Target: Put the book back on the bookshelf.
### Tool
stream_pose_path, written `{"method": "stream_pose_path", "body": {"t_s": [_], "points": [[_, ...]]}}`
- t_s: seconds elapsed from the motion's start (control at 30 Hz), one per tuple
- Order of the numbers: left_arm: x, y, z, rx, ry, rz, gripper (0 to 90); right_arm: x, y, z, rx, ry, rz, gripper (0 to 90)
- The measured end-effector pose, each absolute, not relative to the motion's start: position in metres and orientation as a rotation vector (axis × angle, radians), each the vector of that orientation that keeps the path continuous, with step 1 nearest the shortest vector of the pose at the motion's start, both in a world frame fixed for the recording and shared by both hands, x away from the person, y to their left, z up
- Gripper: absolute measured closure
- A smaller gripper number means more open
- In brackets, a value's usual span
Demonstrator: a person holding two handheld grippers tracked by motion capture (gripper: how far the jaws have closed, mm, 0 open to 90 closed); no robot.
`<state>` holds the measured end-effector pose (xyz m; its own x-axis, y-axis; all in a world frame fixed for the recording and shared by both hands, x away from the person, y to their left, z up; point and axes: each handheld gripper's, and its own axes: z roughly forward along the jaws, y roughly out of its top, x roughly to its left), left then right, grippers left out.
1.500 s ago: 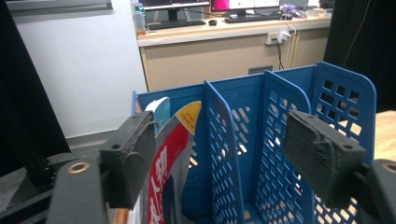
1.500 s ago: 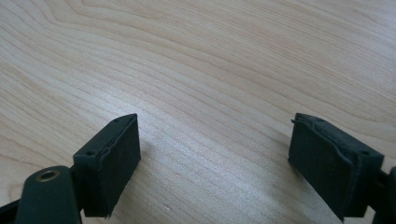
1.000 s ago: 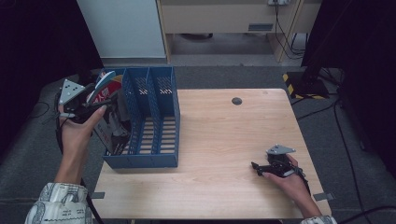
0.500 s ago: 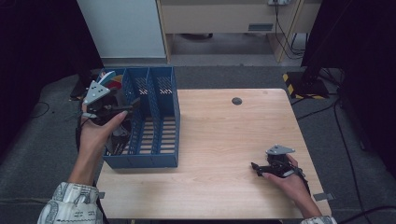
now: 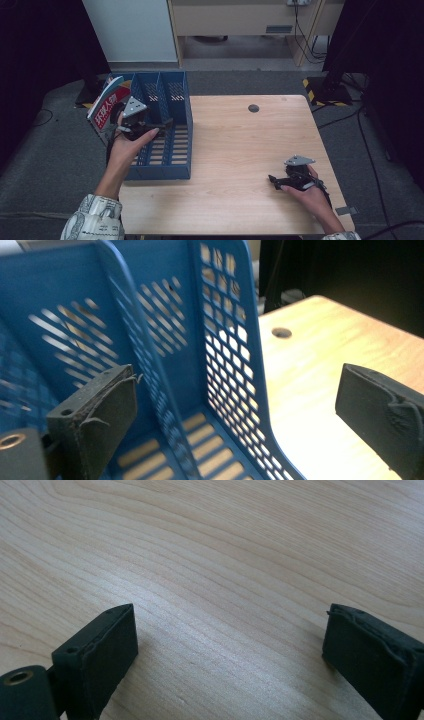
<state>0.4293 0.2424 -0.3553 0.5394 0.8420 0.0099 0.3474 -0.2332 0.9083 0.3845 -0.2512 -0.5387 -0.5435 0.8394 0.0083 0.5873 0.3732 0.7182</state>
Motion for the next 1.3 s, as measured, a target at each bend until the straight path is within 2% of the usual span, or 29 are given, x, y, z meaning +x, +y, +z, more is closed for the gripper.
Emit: {"method": "stream_pose_path", "body": {"t_s": [0.3, 1.3], "points": [[0.432, 0.217, -0.378, 1.876, 0.979, 0.57, 2.7, 0.385, -0.251, -0.539, 1.253, 2.279, 0.965, 6.2], [0.412, 0.096, -0.412, 1.995, 0.808, 0.388, 4.6, 0.386, -0.258, -0.539, 1.287, 2.252, 0.953, 6.2]]}}
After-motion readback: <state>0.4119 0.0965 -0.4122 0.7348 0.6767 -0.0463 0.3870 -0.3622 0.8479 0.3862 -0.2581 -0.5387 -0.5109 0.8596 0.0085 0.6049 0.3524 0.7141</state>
